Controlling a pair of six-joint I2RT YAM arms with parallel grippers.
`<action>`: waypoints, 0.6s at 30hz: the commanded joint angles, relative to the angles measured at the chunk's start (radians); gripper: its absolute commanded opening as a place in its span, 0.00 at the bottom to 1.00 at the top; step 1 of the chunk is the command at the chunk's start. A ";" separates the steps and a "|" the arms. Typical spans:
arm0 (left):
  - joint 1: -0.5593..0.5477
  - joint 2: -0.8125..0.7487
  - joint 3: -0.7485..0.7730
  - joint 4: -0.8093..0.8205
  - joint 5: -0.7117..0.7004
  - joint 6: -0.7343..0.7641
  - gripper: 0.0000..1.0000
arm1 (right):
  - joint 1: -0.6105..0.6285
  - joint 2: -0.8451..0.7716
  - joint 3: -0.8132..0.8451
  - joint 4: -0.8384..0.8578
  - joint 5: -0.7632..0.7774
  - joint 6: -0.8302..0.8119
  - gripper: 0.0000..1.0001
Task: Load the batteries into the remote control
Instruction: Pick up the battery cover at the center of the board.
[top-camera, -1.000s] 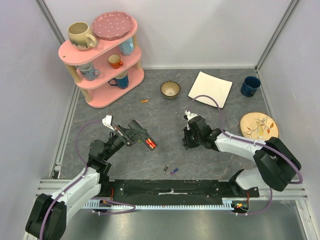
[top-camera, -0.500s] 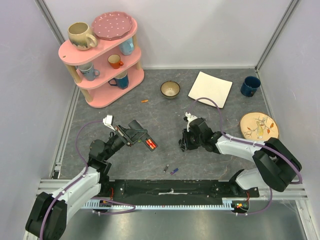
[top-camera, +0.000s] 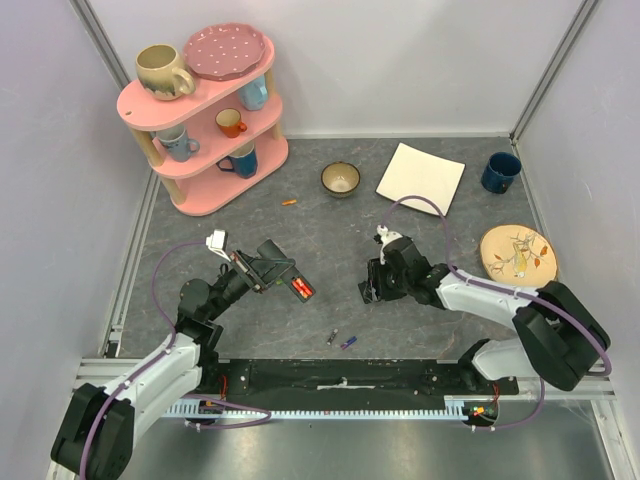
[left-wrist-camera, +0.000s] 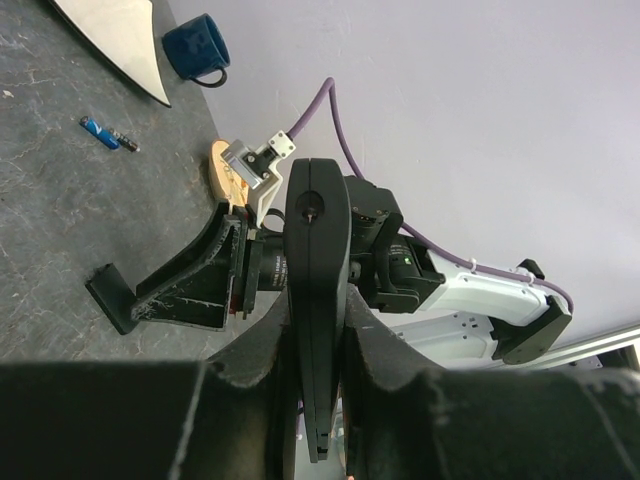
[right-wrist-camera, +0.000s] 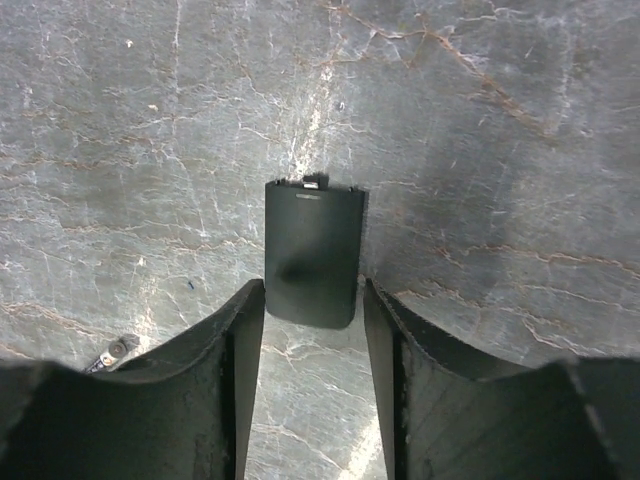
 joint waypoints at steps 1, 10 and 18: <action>0.005 0.000 -0.031 0.065 0.013 0.015 0.02 | -0.005 -0.060 0.025 -0.053 0.050 -0.030 0.55; 0.005 0.007 -0.034 0.068 0.008 0.018 0.02 | 0.036 -0.008 0.173 -0.249 0.161 -0.105 0.60; 0.003 0.039 -0.040 0.106 0.013 0.012 0.02 | 0.148 0.097 0.272 -0.307 0.270 -0.033 0.64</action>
